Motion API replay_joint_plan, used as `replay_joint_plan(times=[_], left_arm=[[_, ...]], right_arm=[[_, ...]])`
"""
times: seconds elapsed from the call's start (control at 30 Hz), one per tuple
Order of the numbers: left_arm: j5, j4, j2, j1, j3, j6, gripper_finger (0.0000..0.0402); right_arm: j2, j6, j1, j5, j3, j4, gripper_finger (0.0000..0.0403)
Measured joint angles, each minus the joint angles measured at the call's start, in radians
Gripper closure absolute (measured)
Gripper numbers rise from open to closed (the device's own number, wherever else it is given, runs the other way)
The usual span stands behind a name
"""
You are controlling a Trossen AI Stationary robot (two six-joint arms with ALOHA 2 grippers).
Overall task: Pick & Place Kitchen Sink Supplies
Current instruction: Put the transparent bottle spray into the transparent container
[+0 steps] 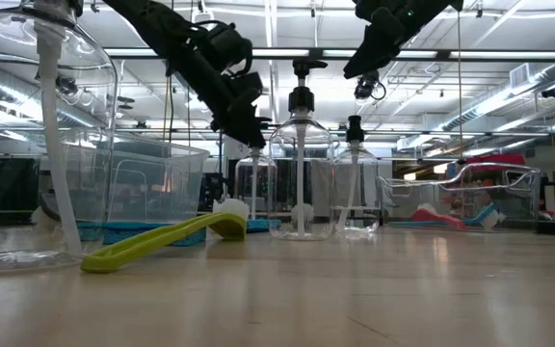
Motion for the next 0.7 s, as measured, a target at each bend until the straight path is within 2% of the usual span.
replay_joint_plan(times=[0.17, 0.3, 0.7], left_arm=[[-0.006, -0.019, -0.007, -0.007, 0.012, -0.004, 0.0262], [-0.038, -0.055, -0.022, -0.012, 0.09, 0.021, 0.0262], [-0.253, -0.378, -0.04, 0.01, 0.551, 0.208, 0.0262]], right_arm=[[0.0, 0.0, 0.0, 0.0, 0.0, 0.001, 0.0176], [0.0, 0.0, 0.0, 0.0, 0.0, 0.002, 0.0176], [0.0, 0.008, 0.001, -0.003, 0.0, 0.003, 0.0176]])
